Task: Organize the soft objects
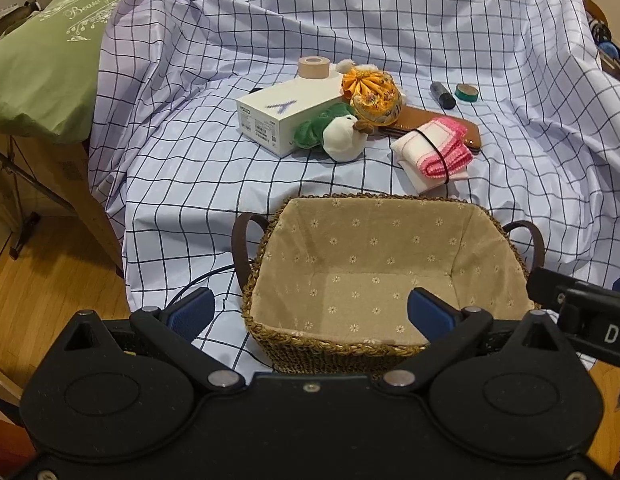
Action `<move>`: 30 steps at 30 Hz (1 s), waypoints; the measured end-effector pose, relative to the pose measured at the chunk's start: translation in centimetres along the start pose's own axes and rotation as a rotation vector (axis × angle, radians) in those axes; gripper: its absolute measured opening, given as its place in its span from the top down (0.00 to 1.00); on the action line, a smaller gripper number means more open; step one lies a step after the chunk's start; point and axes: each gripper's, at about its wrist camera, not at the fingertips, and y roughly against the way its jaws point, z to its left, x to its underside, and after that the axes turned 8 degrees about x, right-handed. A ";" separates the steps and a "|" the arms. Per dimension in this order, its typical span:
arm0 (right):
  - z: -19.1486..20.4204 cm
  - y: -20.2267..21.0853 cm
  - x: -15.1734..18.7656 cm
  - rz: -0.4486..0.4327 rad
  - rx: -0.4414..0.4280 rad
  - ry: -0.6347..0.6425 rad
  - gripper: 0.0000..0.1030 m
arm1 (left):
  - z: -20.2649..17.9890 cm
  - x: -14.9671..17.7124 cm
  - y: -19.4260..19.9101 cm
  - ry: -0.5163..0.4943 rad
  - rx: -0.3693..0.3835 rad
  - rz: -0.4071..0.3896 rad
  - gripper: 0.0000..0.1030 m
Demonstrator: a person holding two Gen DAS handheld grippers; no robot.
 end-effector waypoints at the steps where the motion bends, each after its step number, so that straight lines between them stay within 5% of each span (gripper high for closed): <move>1: 0.0 -0.1 0.0 0.003 0.003 -0.001 0.05 | -0.1 -0.1 -0.2 -0.005 -0.001 0.007 0.03; 16: 0.2 -2.5 -2.2 0.013 -0.009 -0.009 0.05 | 0.4 -2.5 -1.7 -0.010 0.002 0.021 0.03; 30: 1.3 -6.3 -7.8 -0.034 -0.028 0.002 0.05 | 1.6 -6.7 -5.4 -0.008 0.027 0.064 0.03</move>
